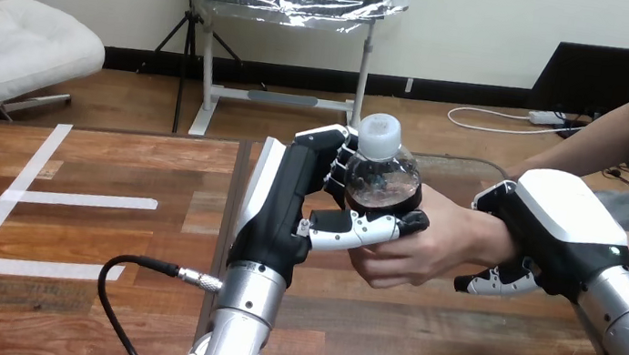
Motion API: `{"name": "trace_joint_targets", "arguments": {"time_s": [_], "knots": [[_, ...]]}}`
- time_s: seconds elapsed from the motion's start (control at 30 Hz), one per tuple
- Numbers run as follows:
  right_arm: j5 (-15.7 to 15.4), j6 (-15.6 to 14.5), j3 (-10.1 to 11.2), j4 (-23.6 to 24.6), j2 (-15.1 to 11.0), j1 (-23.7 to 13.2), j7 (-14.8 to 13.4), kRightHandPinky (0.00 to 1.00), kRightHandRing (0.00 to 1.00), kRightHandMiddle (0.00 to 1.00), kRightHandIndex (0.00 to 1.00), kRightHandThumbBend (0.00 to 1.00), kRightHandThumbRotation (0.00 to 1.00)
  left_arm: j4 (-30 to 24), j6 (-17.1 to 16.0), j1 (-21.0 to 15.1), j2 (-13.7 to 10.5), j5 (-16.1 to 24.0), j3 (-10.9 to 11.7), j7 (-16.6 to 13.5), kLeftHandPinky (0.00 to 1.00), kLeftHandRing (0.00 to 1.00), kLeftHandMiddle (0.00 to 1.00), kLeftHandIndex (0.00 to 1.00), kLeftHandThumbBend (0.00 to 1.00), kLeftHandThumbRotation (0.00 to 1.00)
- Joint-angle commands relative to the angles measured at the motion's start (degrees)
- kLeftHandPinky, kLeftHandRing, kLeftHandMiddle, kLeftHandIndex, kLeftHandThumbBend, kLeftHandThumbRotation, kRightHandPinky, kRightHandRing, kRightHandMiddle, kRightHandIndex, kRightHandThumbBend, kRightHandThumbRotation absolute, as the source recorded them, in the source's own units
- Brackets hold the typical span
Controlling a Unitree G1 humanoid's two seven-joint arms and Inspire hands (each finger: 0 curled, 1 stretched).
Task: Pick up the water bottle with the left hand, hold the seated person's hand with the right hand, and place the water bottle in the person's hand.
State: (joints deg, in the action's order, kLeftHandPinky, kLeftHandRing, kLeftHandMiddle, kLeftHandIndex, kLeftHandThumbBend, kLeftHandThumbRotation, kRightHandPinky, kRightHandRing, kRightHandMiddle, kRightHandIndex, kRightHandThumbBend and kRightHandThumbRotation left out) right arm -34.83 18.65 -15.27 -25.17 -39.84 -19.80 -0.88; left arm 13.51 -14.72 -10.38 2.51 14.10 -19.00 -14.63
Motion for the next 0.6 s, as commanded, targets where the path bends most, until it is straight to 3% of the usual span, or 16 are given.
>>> {"name": "trace_joint_targets", "arguments": {"time_s": [0.0,0.27,0.57], "knots": [[0.6,0.0,2.6,-0.7,-0.3,-3.0,-1.9,0.16,0.22,0.3,0.32,0.73,0.0,-1.6,-1.5,-4.5,5.6,-0.1,-1.3,0.4,0.36,0.4,0.44,0.46,0.68,0.0],[-1.0,0.7,2.1,-0.8,-1.0,-3.1,-2.8,0.17,0.23,0.31,0.33,0.75,0.0,-1.3,-1.9,-4.7,5.6,-0.4,-1.1,0.2,0.36,0.4,0.44,0.46,0.68,0.0],[-3.7,-1.0,1.8,1.0,-1.8,-2.9,-2.0,0.31,0.39,0.46,0.46,0.8,0.0,-1.1,-2.1,-4.9,5.5,-0.4,-1.1,-0.1,0.36,0.41,0.45,0.47,0.68,0.0]]}}
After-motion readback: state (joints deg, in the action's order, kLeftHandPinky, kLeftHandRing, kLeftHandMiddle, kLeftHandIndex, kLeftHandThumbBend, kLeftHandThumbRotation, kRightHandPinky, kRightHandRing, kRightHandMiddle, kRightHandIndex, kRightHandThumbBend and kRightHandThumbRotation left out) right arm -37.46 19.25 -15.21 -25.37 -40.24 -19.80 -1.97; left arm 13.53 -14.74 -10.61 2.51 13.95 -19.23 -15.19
